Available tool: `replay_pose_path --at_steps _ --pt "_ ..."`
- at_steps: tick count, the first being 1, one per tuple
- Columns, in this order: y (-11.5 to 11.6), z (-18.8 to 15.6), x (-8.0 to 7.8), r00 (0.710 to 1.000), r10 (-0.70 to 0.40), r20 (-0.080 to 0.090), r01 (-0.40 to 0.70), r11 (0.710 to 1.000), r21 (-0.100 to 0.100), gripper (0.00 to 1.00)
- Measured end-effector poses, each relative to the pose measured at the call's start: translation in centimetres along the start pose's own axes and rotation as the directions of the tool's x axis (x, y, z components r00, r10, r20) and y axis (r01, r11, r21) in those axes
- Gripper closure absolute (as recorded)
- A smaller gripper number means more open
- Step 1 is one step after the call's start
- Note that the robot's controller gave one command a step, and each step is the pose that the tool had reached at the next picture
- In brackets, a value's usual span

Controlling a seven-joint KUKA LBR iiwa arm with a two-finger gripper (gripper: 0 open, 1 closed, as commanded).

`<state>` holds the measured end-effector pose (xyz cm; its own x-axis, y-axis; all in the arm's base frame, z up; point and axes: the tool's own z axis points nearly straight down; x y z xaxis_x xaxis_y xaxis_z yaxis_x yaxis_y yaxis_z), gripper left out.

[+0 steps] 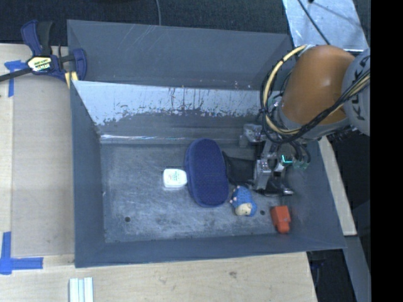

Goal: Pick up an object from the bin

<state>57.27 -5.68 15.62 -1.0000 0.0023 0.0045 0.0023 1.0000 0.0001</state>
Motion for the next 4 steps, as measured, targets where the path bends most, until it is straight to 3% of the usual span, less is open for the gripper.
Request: replay_pose_path --at_steps 1,2,3,4 --pt "-5.7 8.9 3.0 0.985 -0.173 0.001 0.173 0.985 0.001 0.00" --pt "-5.4 8.5 2.7 0.984 -0.176 0.011 0.176 0.984 0.002 1.00" --pt "-6.4 -5.9 -0.1 0.982 -0.187 0.017 0.187 0.982 0.006 1.00" --pt "-6.1 4.1 0.0 0.957 -0.289 0.001 0.289 0.957 -0.001 1.00"
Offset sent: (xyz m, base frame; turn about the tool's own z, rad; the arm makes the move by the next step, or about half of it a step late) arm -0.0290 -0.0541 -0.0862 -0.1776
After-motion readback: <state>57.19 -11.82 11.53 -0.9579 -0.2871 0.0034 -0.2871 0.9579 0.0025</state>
